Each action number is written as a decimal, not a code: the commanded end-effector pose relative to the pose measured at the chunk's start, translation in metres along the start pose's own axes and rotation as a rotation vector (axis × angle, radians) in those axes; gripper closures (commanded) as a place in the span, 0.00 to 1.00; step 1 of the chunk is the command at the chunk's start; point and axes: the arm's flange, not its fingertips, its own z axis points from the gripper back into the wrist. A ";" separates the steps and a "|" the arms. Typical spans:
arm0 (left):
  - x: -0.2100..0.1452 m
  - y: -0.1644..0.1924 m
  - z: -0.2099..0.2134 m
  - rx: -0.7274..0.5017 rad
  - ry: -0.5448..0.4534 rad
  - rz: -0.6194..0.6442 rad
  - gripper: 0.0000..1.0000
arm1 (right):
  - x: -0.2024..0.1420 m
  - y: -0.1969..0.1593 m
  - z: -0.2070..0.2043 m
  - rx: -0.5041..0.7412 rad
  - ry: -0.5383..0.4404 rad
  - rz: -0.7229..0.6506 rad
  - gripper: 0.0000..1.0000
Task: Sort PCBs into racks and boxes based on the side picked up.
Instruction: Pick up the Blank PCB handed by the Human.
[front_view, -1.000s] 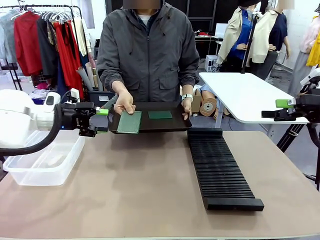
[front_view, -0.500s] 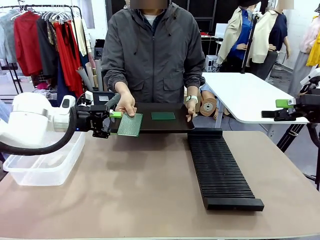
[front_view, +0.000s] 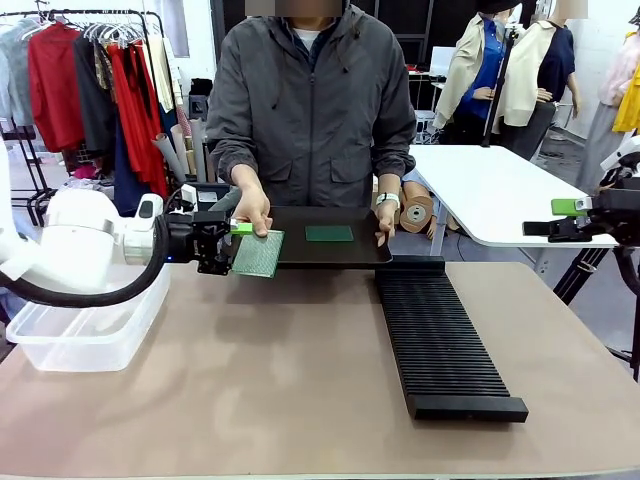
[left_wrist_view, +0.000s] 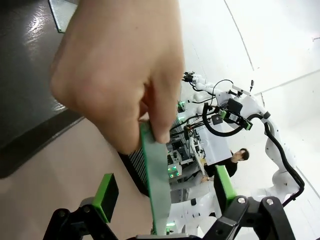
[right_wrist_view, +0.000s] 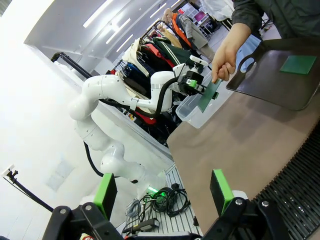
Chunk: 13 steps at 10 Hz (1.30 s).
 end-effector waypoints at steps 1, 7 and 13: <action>0.005 0.004 -0.004 0.007 -0.032 -0.015 0.00 | 0.001 0.001 0.000 0.009 0.001 0.009 0.00; 0.003 0.003 -0.003 0.007 0.004 0.004 1.00 | 0.001 0.001 0.000 0.009 0.001 0.009 0.00; 0.002 0.004 0.000 0.016 0.039 0.031 1.00 | 0.001 0.001 0.000 0.009 0.001 0.009 0.00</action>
